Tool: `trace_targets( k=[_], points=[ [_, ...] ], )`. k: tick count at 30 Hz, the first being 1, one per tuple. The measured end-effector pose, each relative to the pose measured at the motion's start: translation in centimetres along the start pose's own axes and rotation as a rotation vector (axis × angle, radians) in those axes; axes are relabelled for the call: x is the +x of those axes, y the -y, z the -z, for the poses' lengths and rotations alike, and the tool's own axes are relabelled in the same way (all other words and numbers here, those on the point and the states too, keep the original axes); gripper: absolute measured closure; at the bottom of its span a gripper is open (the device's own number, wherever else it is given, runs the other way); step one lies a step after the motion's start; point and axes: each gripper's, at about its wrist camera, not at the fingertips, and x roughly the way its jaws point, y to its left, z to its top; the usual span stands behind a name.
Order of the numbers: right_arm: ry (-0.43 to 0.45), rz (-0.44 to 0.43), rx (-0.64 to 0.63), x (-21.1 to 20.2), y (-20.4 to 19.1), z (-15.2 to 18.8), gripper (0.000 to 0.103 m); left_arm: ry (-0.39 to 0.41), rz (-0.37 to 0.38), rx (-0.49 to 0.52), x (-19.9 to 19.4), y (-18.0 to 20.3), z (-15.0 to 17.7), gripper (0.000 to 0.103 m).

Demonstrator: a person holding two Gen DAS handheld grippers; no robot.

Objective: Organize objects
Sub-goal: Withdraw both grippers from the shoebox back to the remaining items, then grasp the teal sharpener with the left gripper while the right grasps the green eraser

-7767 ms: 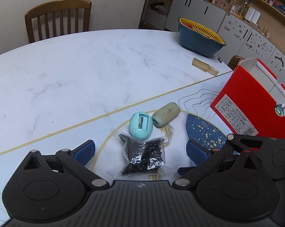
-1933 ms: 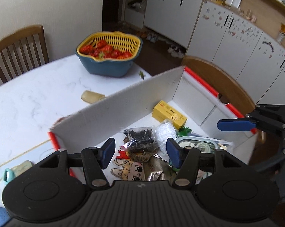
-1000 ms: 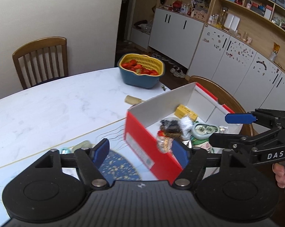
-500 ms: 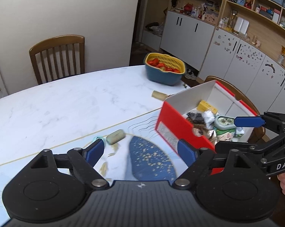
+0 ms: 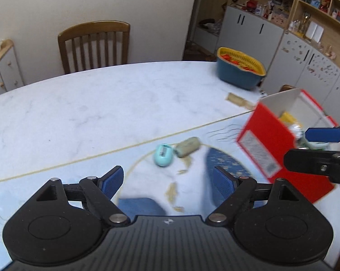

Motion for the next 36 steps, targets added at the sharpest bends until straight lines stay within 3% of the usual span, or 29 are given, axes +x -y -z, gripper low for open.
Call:
trace_targets(
  k=[8,24,36],
  points=[
    [-0.061,0.011,-0.064,5.3,-1.7,-1.5,0.005,-0.031,-0.036,0.015,4.3,-1.6,0.5,0.017],
    [-0.180,0.041,-0.077,13.0,-1.1,-2.6,0.012,0.010,-0.026,-0.002,8.1,-2.3,0.1,0.017],
    [-0.248,0.034,-0.059,15.9,-0.4,-2.8,0.030,0.022,-0.035,0.026,9.6,-2.3,0.1,0.018]
  ],
)
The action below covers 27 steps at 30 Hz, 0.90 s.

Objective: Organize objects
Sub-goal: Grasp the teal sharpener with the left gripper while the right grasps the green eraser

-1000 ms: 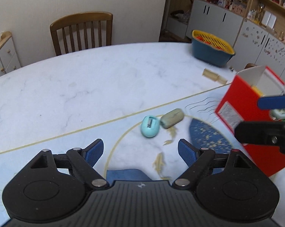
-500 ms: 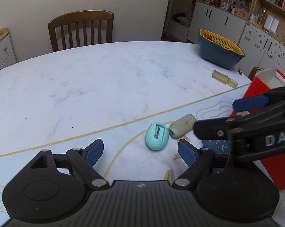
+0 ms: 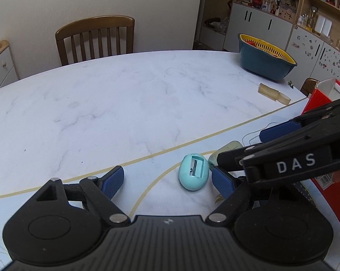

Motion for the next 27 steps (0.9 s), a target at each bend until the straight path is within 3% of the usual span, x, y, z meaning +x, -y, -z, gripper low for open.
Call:
trace_targets(
  k=[6,8,19,22,27],
  points=[
    [-0.030,-0.014,0.024,1.2,0.3,-0.3,0.037,0.004,0.013,0.033,0.4,0.2,-0.1,0.027],
    [-0.036,-0.021,0.034,1.4,0.5,-0.3,0.038,0.006,0.018,0.047,0.4,0.5,-0.1,0.040],
    [-0.041,-0.021,-0.004,2.2,-0.4,-1.0,0.043,0.006,0.008,0.132,0.8,0.8,-0.1,0.070],
    [-0.035,-0.003,-0.017,2.2,-0.8,-1.0,0.053,0.001,0.010,0.140,0.8,0.9,-0.2,0.072],
    [-0.024,0.024,-0.019,2.0,-1.2,-0.6,0.054,-0.005,0.008,0.151,0.5,1.1,-0.1,0.072]
  ],
)
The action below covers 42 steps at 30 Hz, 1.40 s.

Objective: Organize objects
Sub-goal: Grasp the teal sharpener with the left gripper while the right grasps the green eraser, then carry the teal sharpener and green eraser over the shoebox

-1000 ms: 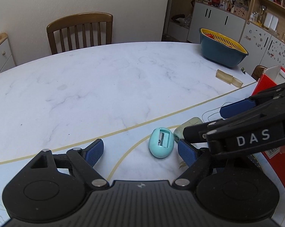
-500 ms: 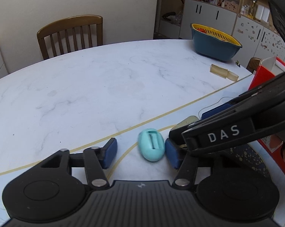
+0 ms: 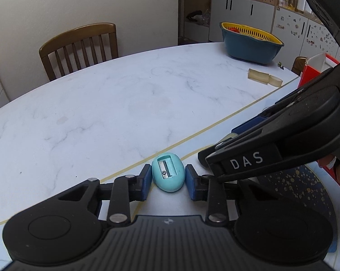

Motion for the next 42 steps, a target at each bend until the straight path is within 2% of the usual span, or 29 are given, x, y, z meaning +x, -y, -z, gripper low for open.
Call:
trace_targets(
  k=[8,23,31,42],
  points=[
    [0.034,-0.011,0.049,-3.0,1.0,1.1,0.054,0.029,0.028,0.028,-2.9,1.3,-0.5,0.072],
    [0.176,-0.095,0.086,-13.7,2.0,2.8,0.054,0.081,0.092,0.068,-11.8,4.9,-2.4,0.072],
    [0.241,-0.122,0.088,-18.8,4.2,5.1,0.054,0.083,0.113,0.052,-15.0,7.2,-3.7,0.072],
    [0.279,-0.108,0.083,-23.1,9.1,8.8,0.054,0.099,0.147,0.077,-17.0,13.2,-5.6,0.072]
  ],
)
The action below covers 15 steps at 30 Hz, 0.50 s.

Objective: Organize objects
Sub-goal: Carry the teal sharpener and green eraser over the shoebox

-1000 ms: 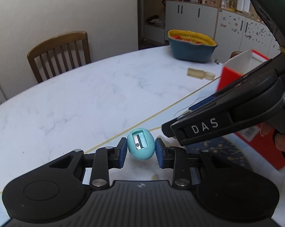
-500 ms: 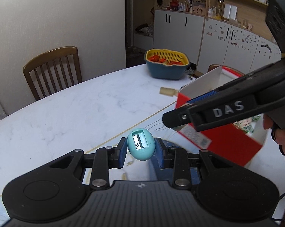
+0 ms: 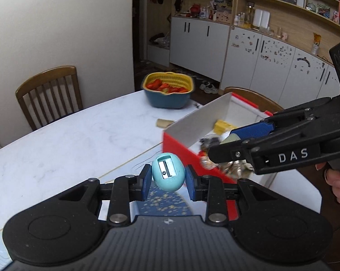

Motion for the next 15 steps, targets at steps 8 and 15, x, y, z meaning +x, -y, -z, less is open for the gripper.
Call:
trace_targets(
  k=[8,15],
  points=[
    [0.012,0.022,0.005,-2.3,4.2,1.1,0.054,0.004,0.008,0.021,1.4,4.4,-1.3,0.072],
    [0.009,0.042,0.007,-3.6,8.2,2.0,0.054,-0.010,0.016,0.015,3.5,7.3,-2.1,0.072]
  ],
)
